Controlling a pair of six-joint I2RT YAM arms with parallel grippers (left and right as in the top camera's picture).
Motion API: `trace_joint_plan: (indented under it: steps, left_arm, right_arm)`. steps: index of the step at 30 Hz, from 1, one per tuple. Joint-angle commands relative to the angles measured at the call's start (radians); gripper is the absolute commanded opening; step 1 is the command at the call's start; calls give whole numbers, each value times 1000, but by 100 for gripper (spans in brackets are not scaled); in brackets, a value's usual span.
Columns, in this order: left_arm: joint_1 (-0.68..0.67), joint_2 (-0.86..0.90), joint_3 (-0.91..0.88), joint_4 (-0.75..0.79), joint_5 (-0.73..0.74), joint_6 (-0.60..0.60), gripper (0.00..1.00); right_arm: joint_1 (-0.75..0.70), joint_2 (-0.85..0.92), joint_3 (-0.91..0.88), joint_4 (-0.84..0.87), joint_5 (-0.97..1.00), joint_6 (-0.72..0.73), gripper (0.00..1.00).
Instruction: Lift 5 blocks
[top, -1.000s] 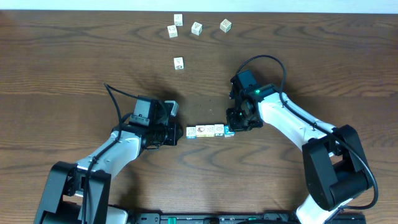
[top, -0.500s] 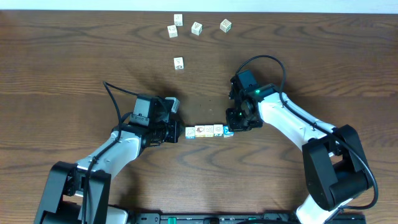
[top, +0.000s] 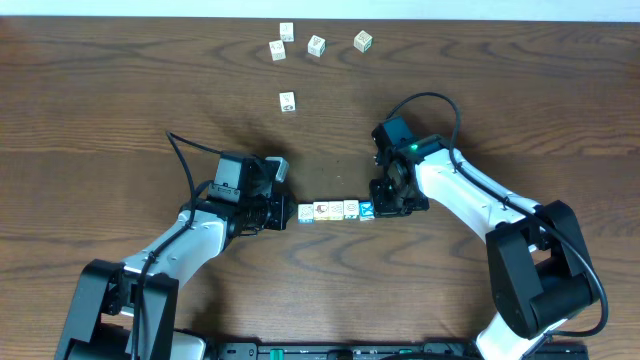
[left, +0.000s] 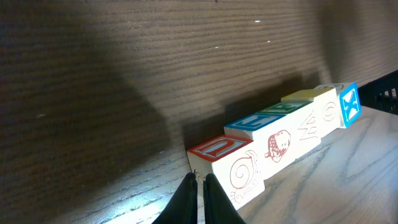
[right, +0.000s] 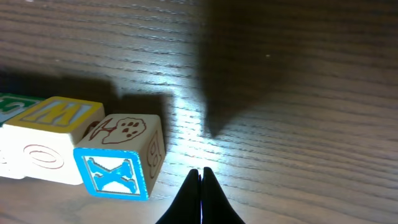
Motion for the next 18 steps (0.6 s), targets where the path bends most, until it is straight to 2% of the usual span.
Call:
trace_joint_plan:
  steps: [1,8,18]
  left_arm:
    - [3,-2,-4,-1,6,2,7]
    - [3,-2,-5,-3,6,2,7]
    - [3,-2,-5,-3,6,2,7]
  right_arm:
    - [21,-1,11,5,-47,16,1]
    - [21,-1,11,13,-142,17,1]
    - [21,-1,11,20,-143,32,1]
